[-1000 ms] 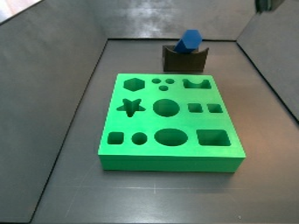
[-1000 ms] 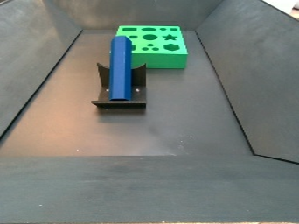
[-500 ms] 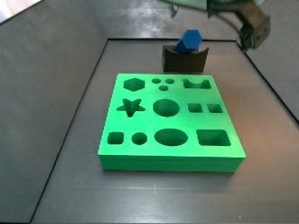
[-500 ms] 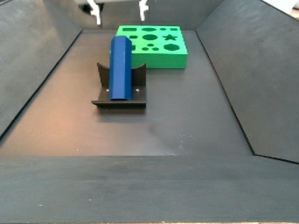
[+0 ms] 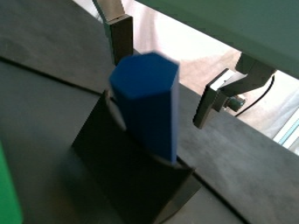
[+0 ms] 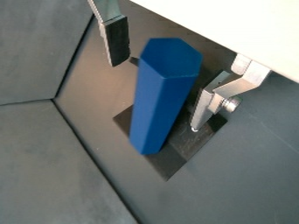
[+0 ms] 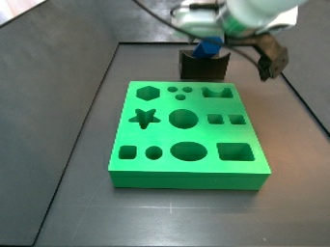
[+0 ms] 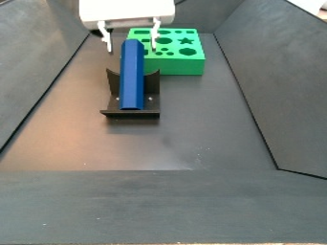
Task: Pick up the hexagon object. Move up. Place the hexagon object on the fixture. Regrasp the hexagon object. Move to above the board. Insert the hexagon object.
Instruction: Regrasp the hexagon object, then move to above the board.
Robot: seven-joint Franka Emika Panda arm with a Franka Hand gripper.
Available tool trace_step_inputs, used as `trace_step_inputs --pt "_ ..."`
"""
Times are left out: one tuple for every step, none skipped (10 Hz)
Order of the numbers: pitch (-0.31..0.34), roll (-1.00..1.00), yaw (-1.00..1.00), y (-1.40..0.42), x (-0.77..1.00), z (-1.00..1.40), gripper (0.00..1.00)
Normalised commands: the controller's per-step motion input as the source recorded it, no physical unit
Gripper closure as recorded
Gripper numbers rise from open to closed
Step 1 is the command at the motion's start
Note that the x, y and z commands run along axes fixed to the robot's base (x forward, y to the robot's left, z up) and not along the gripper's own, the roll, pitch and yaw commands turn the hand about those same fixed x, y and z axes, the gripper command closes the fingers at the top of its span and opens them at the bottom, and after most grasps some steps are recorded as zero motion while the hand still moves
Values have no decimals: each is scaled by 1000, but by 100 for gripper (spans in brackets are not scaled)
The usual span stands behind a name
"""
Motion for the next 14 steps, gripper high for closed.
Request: trace_step_inputs --pt "-31 86 14 -24 103 -503 0" --pt "-19 77 8 -24 92 -308 0" --pt "0 0 0 0 0 0 100" --pt "99 141 -89 -22 -145 1000 100" --pt "95 132 -86 -23 -145 1000 100" --pt "78 64 -44 -17 -141 1000 100" --pt "82 10 -17 -12 -137 1000 100" --pt "86 -31 10 -12 -133 1000 100" --pt "86 -41 21 -12 -131 1000 100" --pt "70 -51 42 -8 -125 1000 100" --pt "57 -49 51 -7 -124 1000 100" --pt "34 -51 60 -7 -119 1000 100" --pt "24 -50 60 -4 -119 1000 100" --pt "-7 -53 53 -1 -118 1000 100"
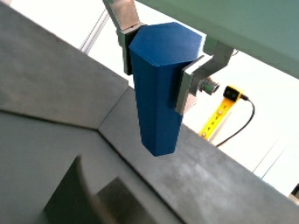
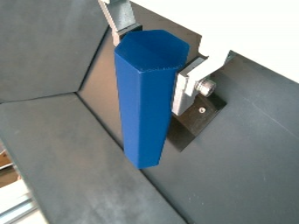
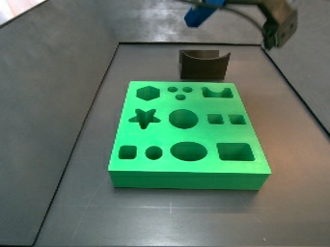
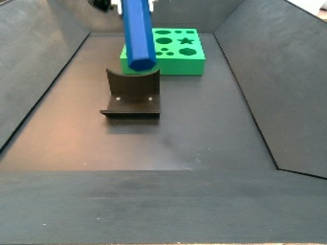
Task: Pick up the hexagon object. Move up. Place the hexagon object on the fixture. Regrasp the hexagon object. Move to above the board. Insert the hexagon object.
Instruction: Move to above the board.
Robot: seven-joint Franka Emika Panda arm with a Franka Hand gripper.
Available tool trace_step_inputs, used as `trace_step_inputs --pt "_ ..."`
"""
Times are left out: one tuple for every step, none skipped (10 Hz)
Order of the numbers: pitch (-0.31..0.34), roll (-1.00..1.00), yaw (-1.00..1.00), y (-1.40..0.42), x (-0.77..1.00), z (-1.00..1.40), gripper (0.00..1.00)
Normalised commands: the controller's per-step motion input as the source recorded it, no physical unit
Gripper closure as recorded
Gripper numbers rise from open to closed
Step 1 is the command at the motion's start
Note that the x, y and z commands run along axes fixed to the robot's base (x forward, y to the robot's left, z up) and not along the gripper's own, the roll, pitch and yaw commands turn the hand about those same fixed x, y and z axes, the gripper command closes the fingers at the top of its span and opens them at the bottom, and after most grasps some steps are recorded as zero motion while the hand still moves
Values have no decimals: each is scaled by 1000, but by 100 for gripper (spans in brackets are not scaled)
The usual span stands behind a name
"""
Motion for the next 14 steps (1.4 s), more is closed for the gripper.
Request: trace_step_inputs --pt "-13 -55 47 2 -120 1000 100" --pt "-27 -55 34 4 -118 1000 100" --pt "-36 -57 19 9 -116 984 100" --pt "-35 -58 5 8 -102 825 100" --pt "-34 -56 -9 8 -81 667 100" --pt "-19 -53 -22 6 -62 452 100" --pt "-5 -52 -28 4 -56 285 100" --pt "-86 -1000 -115 -1000 -526 291 100" --pt "-89 -1000 -114 -1000 -520 261 100" --pt "-98 -1000 -113 -1000 -565 287 100" --pt "-103 -1000 -118 -1000 -596 273 100" --pt "-111 -1000 -129 -1000 -637 292 100" --pt "-112 -1000 -135 -1000 -673 303 100" --pt "-116 -1000 -141 -769 -602 254 100"
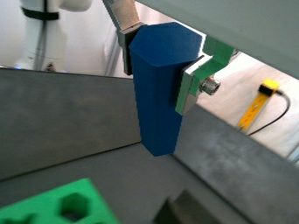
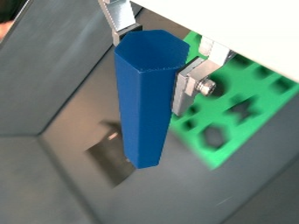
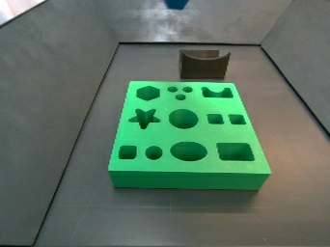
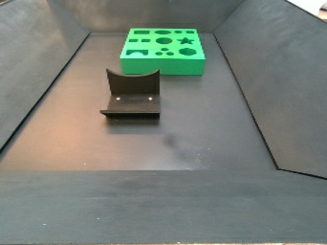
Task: Pick up the hexagon object. Move up. Place the hexagon object on the fixture. Regrasp the hexagon object. Move to above the board. Insert the hexagon object.
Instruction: Move to above the board.
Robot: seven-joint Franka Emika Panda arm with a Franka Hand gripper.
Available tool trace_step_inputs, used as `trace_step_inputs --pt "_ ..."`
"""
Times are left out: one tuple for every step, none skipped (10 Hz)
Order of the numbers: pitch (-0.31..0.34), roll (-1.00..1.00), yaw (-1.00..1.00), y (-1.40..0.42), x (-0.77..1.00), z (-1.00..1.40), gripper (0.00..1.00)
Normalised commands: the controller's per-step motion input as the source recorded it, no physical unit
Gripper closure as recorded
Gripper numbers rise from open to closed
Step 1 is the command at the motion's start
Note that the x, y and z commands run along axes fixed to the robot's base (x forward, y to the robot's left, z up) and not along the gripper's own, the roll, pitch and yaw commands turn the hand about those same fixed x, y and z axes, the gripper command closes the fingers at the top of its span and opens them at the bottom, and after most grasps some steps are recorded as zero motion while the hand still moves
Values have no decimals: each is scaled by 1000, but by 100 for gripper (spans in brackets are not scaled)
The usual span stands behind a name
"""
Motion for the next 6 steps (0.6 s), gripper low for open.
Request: trace_step_inputs --pt "-118 -1000 -143 -564 -491 193 100" --pt "-124 -1000 -144 -295 -341 115 100" --pt "-132 -1000 -142 -98 -222 55 100" --pt "-145 -1000 -140 -6 -173 28 100" --pt "-162 -1000 -137 32 -149 16 100" --pt "-193 -1000 -128 51 -139 18 100"
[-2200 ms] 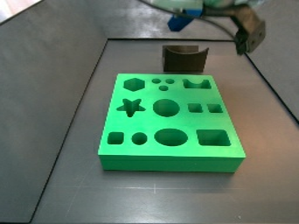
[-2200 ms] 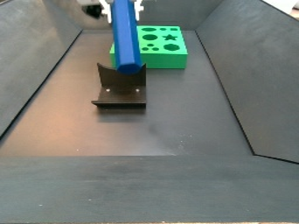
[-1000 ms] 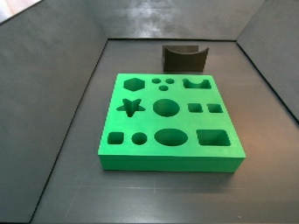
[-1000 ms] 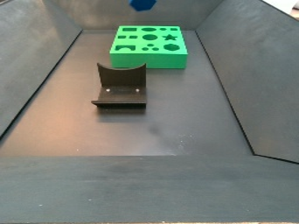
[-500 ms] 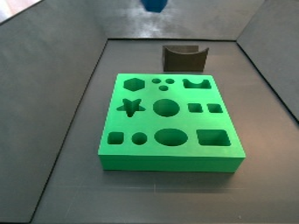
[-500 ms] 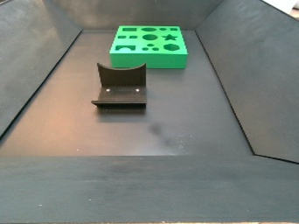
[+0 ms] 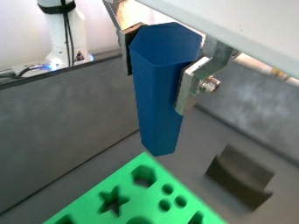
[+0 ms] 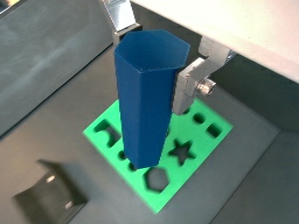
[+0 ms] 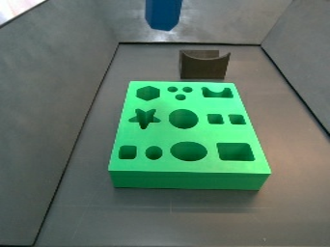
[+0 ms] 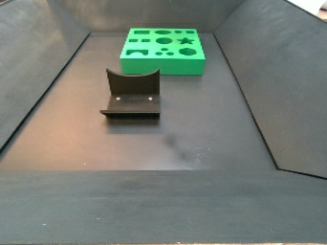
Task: Pick up the hexagon object. Move up. Place the hexagon object on the fixture. Regrasp the hexagon object. Move to above the board. Insert the hexagon object.
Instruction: Move to above the board, then insert the hexagon object.
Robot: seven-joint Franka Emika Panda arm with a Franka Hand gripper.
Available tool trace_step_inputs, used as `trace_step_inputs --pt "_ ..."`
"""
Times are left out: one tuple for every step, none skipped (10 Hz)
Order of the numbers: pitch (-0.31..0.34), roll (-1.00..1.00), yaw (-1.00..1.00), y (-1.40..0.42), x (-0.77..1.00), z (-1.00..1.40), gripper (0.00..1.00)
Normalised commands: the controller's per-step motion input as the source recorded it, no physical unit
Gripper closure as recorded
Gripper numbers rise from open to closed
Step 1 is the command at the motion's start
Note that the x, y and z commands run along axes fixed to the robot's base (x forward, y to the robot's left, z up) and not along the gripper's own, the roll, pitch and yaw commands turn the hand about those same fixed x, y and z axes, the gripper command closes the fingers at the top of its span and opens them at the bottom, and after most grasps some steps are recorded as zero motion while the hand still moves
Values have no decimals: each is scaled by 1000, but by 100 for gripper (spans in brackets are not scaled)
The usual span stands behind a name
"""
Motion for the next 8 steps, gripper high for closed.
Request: trace_step_inputs --pt "-185 -815 -98 59 -134 9 100" --pt "-168 -606 -63 60 -125 7 100" --pt "-145 -424 -37 47 -110 11 100" --pt "-105 -260 -23 34 -78 4 100" --pt "0 9 0 0 0 0 100" --pt "0 -7 0 0 0 -40 100" --pt "-10 0 0 0 0 -34 100" --pt "0 0 0 0 -26 0 100"
